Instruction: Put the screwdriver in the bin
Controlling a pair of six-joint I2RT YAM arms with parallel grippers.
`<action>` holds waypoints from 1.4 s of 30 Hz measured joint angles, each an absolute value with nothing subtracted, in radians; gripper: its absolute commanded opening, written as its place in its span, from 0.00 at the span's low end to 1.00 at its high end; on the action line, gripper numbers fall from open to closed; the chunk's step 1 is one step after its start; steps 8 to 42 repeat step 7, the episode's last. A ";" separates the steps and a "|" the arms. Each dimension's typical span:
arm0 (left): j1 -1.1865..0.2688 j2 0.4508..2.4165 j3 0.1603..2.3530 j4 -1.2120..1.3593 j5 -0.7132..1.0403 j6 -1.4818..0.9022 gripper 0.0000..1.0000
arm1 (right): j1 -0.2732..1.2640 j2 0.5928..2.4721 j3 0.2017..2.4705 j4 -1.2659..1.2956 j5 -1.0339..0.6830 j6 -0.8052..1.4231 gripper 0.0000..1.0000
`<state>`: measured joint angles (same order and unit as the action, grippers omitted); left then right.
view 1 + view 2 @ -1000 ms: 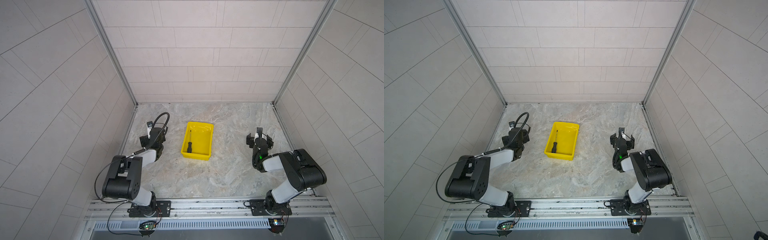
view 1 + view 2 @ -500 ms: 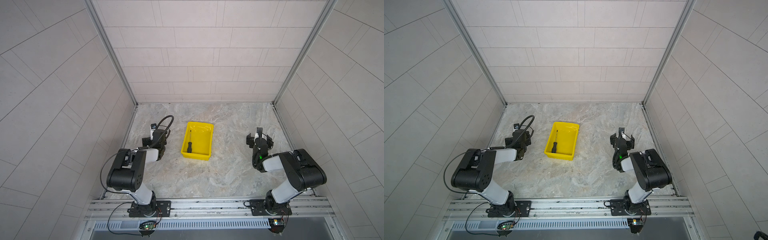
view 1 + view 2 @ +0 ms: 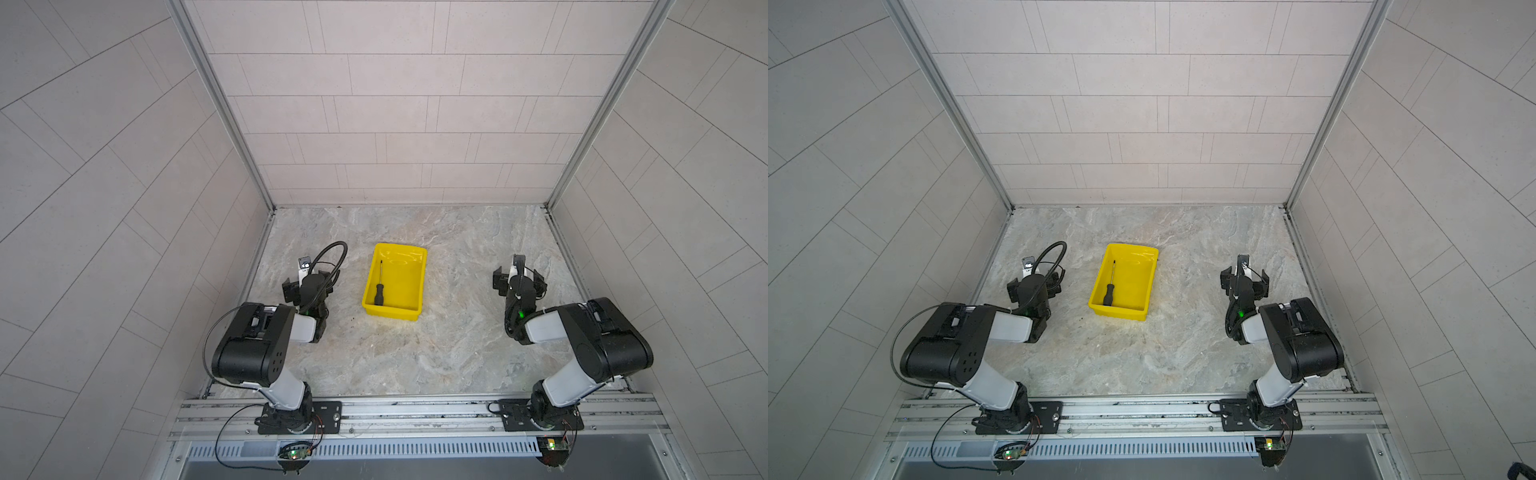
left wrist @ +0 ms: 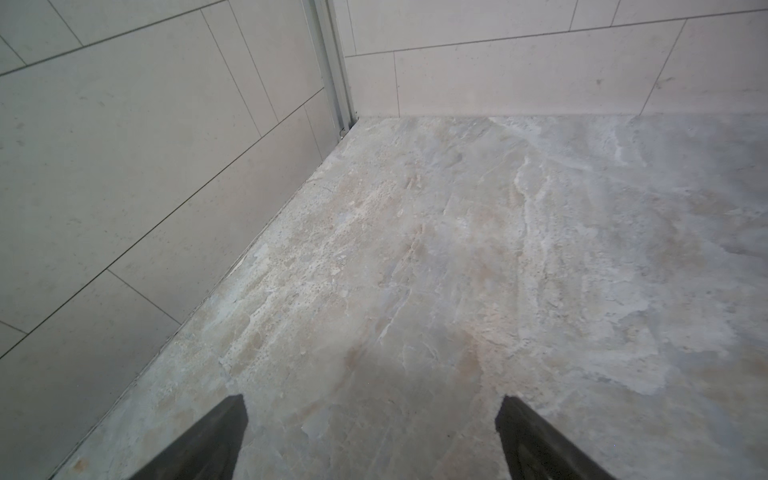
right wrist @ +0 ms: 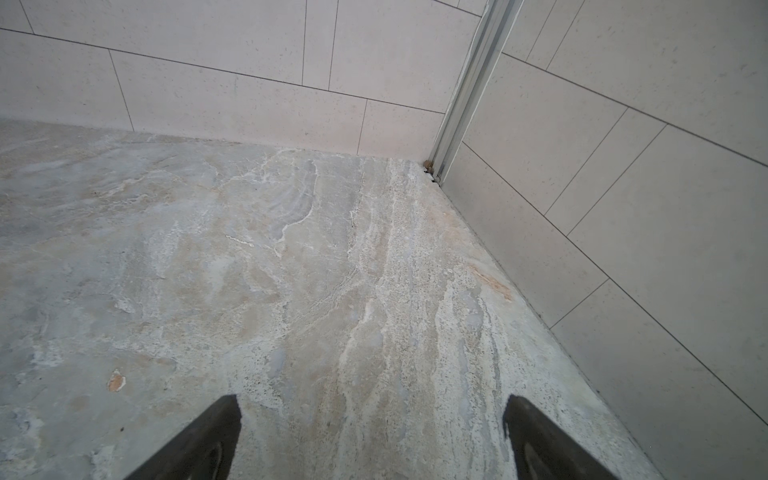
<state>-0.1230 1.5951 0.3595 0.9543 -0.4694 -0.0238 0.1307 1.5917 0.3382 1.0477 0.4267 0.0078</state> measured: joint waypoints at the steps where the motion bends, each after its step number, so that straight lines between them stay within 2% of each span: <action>1: -0.128 1.596 0.360 0.963 -0.469 -0.018 1.00 | 0.131 1.592 0.338 1.046 0.426 0.008 0.99; 42: -0.137 1.598 0.360 0.989 -0.472 -0.004 1.00 | 0.123 1.592 0.341 1.036 0.407 0.008 0.99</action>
